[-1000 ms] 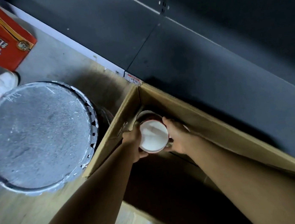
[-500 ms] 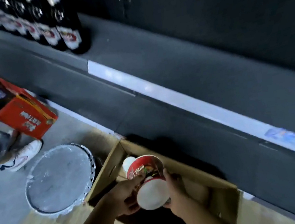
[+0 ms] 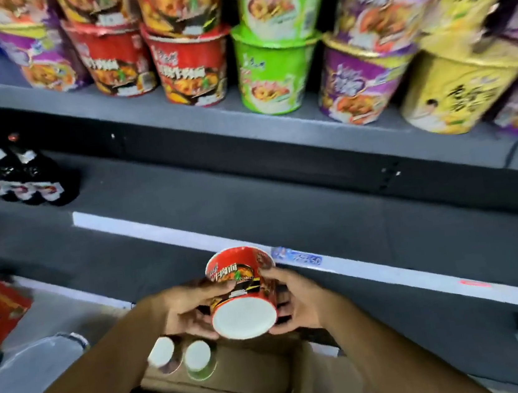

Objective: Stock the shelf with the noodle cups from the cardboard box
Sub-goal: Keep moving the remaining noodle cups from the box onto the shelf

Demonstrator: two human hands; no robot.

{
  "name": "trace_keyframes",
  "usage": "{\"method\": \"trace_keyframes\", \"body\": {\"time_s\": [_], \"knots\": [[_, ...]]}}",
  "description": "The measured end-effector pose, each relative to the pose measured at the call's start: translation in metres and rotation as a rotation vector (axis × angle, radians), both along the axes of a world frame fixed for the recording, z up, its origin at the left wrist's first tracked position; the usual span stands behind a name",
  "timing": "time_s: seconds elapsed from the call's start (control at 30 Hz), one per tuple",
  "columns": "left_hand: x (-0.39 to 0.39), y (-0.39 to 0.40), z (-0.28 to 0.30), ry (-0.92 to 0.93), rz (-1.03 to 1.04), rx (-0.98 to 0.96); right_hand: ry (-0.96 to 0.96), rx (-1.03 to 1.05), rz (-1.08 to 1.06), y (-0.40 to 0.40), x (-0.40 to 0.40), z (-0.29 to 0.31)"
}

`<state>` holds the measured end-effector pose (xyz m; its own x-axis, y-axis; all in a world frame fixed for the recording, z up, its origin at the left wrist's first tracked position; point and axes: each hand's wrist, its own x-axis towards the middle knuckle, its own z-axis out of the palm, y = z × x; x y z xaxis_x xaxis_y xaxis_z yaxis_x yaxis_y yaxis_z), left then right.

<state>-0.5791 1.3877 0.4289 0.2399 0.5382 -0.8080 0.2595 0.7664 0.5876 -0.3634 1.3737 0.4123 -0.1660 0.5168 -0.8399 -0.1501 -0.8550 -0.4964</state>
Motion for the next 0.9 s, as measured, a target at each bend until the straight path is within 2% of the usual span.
{"method": "trace_keyframes", "body": {"time_s": [0.07,0.3,0.57,0.73,0.9], "knots": [[0.022,0.001,0.021,-0.031,-0.05,0.035,0.012,0.032,0.016,-0.007,0.022,0.025],[0.086,0.031,0.103,-0.04,-0.452,0.257,0.025,0.176,-0.016,-0.025,0.091,0.086],[0.144,0.04,0.171,-0.192,-0.53,0.413,-0.028,0.514,0.099,-0.045,0.161,0.157],[0.179,0.038,0.214,-0.266,-0.594,0.547,-0.049,0.652,0.084,-0.06,0.199,0.198],[0.209,0.026,0.249,-0.333,-0.571,0.667,-0.077,0.773,0.038,-0.075,0.233,0.235]]}}
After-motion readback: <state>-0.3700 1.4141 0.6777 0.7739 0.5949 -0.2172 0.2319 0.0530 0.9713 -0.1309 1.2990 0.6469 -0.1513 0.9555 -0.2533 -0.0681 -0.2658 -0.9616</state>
